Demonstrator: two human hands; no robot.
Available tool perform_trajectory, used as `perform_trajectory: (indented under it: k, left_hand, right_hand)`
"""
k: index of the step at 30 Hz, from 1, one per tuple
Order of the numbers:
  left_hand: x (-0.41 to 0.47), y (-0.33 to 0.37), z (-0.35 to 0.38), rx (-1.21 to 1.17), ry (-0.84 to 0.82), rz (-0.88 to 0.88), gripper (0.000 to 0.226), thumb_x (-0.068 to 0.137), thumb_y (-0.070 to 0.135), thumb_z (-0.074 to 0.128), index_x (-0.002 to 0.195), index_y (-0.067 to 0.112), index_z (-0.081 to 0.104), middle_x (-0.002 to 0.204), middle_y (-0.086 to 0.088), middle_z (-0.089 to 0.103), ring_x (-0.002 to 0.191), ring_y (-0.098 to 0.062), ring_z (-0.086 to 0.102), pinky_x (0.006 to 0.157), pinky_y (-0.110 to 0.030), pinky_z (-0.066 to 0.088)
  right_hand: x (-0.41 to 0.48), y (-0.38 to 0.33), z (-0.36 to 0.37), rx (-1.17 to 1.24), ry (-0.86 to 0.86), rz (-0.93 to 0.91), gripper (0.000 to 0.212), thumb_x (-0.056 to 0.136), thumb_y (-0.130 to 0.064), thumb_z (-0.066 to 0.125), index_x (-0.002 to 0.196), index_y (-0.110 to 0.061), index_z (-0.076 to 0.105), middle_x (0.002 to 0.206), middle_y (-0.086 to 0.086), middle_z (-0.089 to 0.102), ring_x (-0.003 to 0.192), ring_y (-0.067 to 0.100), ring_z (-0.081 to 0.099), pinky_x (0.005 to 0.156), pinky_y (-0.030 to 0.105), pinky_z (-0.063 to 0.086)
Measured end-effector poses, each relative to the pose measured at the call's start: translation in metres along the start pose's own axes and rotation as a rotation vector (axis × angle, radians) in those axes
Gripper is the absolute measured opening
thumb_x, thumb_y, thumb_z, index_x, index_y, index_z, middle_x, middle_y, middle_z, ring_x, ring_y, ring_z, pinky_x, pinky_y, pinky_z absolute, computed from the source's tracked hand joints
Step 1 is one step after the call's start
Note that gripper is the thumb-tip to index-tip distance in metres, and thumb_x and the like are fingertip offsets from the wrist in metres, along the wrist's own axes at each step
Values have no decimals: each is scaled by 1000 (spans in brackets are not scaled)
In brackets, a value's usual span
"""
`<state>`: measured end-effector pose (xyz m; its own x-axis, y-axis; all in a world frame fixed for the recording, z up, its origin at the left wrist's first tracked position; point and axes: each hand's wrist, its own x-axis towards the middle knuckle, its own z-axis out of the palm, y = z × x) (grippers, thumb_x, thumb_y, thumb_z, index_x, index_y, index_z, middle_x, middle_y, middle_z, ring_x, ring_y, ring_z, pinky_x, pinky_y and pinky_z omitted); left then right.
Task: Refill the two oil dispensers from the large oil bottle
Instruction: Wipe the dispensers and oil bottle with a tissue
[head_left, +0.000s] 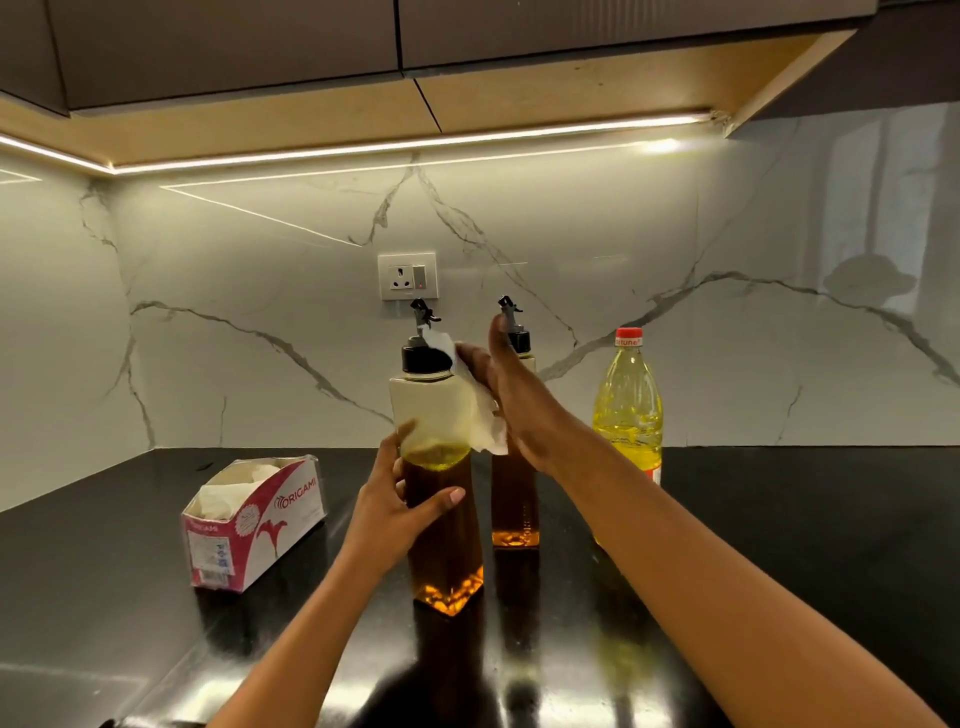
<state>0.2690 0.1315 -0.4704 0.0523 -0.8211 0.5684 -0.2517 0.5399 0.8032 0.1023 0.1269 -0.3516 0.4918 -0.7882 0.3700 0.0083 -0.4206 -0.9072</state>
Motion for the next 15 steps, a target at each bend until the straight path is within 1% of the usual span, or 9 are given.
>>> perform_trajectory:
  k: [2,3,6,7,8,11,13,15]
  left_hand:
    - [0,-3,-1,-36,14,-12,77,62,34,84,126,44,44,109,11,71,101,-11,68,74,-26,58]
    - [-1,-4,-1,-55,17,-23,72,63,32,84,124,41,47,109,10,71,100,-13,69,73,-25,58]
    - [0,-4,-2,-113,1,-42,65,66,24,84,122,34,53,114,4,70,103,-18,69,76,-27,58]
    - [1,-4,-3,-131,-13,-46,65,67,23,84,124,31,54,117,1,68,105,-20,68,78,-28,58]
    - [1,-4,-4,-146,-26,-49,66,68,24,86,125,29,54,120,-2,66,106,-22,67,80,-30,57]
    - [1,-1,-6,-140,-38,-57,77,56,41,86,126,28,56,122,-4,65,109,-21,65,81,-31,57]
    - [0,-1,-5,-150,-23,-62,89,45,52,89,124,24,57,117,-3,67,106,-19,66,78,-29,57]
    - [-1,-2,-4,-182,-2,-68,95,40,57,90,120,19,56,115,-4,67,103,-21,67,77,-29,57]
  right_hand:
    - [-4,1,-1,-36,6,-22,97,71,-78,8,147,-21,25,154,2,27,141,21,23,114,41,13]
    - [-2,0,-1,-48,10,-22,95,73,-77,7,148,-21,23,155,3,24,142,21,21,115,41,12]
    - [12,-5,-2,-11,6,27,80,87,-68,1,151,-21,11,157,6,16,144,23,16,117,49,8]
    - [15,-7,-2,30,2,57,80,87,-68,2,151,-21,13,156,7,19,143,25,18,116,52,10]
    - [17,-7,-3,77,-1,82,82,87,-69,3,150,-19,18,154,9,25,142,27,22,115,55,13]
    - [10,-2,-9,170,0,61,87,85,-72,4,143,-16,37,145,10,42,135,28,36,112,56,22]
    - [1,4,-11,197,-15,11,89,81,-73,5,142,-18,39,143,6,46,132,25,41,112,54,26]
    - [-2,8,-10,179,-8,-7,90,78,-75,5,143,-21,38,145,3,43,134,23,37,113,53,23]
